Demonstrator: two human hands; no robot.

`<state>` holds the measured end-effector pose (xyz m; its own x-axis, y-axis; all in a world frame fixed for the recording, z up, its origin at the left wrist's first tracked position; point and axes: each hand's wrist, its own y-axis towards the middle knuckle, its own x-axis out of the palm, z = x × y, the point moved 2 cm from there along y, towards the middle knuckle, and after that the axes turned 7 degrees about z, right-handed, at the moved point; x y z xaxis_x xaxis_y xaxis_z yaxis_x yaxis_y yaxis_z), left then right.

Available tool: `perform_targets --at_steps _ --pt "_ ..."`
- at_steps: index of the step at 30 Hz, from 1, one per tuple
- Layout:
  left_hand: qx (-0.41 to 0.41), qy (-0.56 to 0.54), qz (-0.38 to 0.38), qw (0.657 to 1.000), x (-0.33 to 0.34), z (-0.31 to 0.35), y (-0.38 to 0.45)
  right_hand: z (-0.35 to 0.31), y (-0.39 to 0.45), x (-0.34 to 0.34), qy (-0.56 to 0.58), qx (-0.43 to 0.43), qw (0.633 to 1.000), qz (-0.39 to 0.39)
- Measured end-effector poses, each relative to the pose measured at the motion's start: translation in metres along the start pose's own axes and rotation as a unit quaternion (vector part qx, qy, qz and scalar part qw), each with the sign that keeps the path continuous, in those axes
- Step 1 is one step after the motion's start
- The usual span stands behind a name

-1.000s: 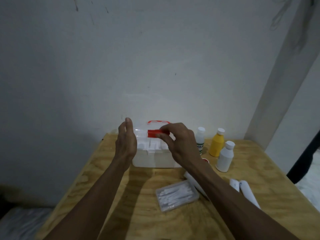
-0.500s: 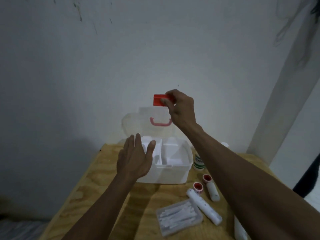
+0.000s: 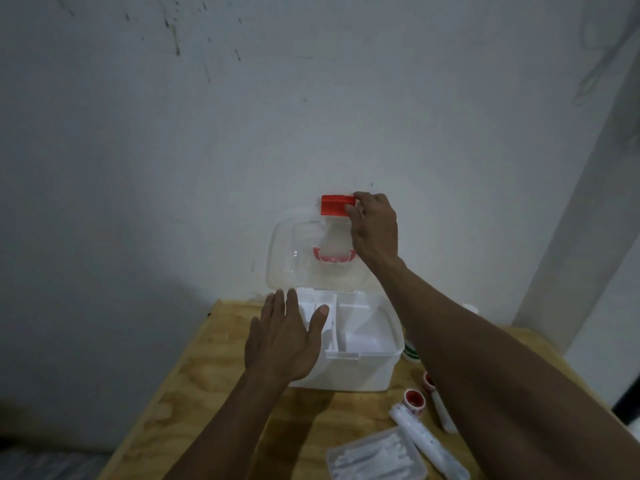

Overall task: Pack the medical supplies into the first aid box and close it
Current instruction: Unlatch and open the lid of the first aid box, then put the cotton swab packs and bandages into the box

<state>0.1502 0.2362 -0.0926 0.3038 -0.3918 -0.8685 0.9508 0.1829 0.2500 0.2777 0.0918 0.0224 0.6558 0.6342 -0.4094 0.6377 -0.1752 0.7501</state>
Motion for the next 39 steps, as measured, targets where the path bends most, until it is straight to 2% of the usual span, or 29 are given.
perform_targets --at_steps 6,9,21,30,35,37,39 --pt "0.010 0.001 0.003 1.000 0.002 -0.002 0.000 0.009 -0.017 0.003 -0.102 -0.106 0.989 0.020" --pt "0.013 0.002 0.005 1.000 0.003 -0.003 0.000 0.012 -0.019 0.003 -0.129 -0.124 0.984 0.004" --pt "0.030 -0.001 0.014 0.999 -0.001 -0.003 0.001 0.013 -0.019 -0.015 -0.155 -0.094 0.978 -0.103" --pt "0.040 -0.011 0.022 0.999 -0.002 -0.003 0.001 0.001 -0.062 -0.087 -0.030 -0.022 0.993 -0.116" --pt "0.046 -0.010 0.023 0.999 0.000 -0.008 0.005 0.003 -0.111 -0.139 -0.005 -0.027 0.982 -0.189" --pt "0.046 -0.011 0.021 0.999 -0.001 -0.009 0.006 0.006 -0.133 -0.152 -0.001 -0.033 0.961 -0.274" --pt "0.047 -0.012 0.019 0.999 0.000 -0.010 0.008 0.010 -0.157 -0.154 -0.003 -0.044 0.922 -0.384"
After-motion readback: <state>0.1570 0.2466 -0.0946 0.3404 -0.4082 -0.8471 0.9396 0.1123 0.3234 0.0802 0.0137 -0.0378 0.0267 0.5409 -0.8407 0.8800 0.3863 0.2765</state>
